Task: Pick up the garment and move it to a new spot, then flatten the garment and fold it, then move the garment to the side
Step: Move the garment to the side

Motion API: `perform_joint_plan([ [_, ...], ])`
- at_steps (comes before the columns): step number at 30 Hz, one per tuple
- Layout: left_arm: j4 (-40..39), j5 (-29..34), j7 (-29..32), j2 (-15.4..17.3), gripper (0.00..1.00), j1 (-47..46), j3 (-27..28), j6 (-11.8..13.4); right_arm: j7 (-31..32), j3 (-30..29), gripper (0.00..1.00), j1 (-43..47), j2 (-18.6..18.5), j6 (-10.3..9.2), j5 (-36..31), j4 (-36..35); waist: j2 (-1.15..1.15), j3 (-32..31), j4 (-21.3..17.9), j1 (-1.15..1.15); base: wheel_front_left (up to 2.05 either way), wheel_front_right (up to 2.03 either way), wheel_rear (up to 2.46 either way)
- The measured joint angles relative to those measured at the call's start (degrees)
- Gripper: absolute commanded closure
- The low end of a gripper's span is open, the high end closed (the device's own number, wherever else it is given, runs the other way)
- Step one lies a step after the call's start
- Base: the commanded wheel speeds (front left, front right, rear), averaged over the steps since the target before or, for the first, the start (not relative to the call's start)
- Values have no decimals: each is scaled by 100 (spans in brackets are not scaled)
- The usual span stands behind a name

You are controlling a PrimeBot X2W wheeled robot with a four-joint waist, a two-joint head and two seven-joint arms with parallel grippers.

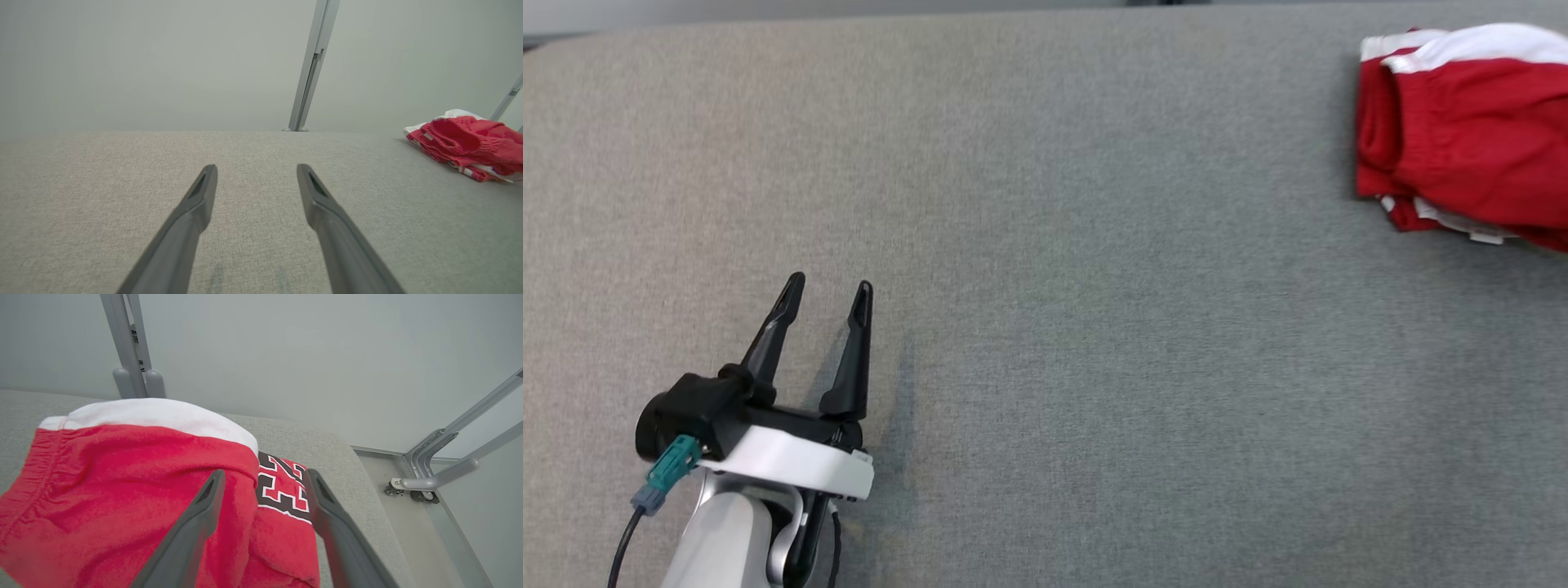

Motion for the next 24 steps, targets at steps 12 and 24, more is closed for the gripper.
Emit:
perform_joint_plan([
  [12,-182,-25,0,8,0,677,719,123,-616,-1280,0,730,557,-1,-648,-1134,0,-1244,-379,0,0,0,0],
  [24,-460,-152,-1,-75,0,1343,1011,144,-616,-3927,0,4653,1305,-1,-2236,-5328,0,-1931,-588,0,0,0,0],
])
